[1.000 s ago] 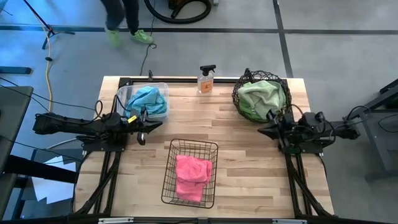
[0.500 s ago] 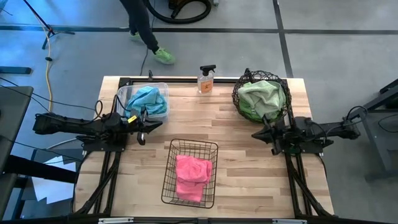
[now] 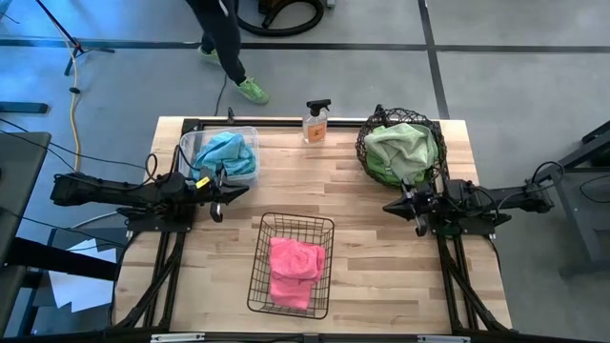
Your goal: Sort microfiber towel by color & place in baskets
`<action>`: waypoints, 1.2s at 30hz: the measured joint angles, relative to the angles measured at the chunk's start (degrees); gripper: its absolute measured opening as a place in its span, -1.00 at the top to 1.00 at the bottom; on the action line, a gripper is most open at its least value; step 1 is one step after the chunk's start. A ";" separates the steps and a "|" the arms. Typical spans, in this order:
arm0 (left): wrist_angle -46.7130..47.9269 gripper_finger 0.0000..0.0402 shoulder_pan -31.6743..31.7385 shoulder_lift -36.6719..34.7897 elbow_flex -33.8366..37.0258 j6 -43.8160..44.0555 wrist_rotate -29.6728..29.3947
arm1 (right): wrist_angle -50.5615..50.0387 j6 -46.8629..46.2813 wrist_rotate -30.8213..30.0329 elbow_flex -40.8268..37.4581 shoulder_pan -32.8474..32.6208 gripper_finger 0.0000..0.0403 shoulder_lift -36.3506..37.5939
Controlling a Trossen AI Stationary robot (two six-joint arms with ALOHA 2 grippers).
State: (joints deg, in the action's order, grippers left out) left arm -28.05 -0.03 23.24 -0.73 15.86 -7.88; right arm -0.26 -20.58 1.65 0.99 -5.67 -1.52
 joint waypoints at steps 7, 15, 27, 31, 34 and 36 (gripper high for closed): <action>0.00 1.00 0.00 -0.02 0.00 0.00 0.00 | -0.07 0.02 0.02 0.01 0.01 1.00 0.00; 0.00 1.00 0.00 0.00 0.00 0.00 0.00 | -0.12 0.02 0.04 0.03 0.02 1.00 0.00; 0.19 1.00 0.00 -0.14 0.00 -0.11 0.00 | -0.16 0.03 0.07 0.07 0.00 1.00 0.00; 7.53 1.00 -0.39 -6.22 0.07 -5.09 -0.03 | -0.16 0.02 0.07 0.07 0.00 1.00 0.00; 17.07 1.00 -0.94 -13.15 0.07 -6.47 0.12 | -0.16 0.04 0.07 0.07 0.00 1.00 0.00; 21.38 1.00 -0.71 -17.26 0.04 -5.39 0.17 | -0.16 0.03 0.07 0.07 0.02 1.00 0.00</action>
State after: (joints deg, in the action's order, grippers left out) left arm -6.67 -0.74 5.99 -0.69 10.47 -7.70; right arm -0.43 -20.55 1.72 1.06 -5.65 -1.52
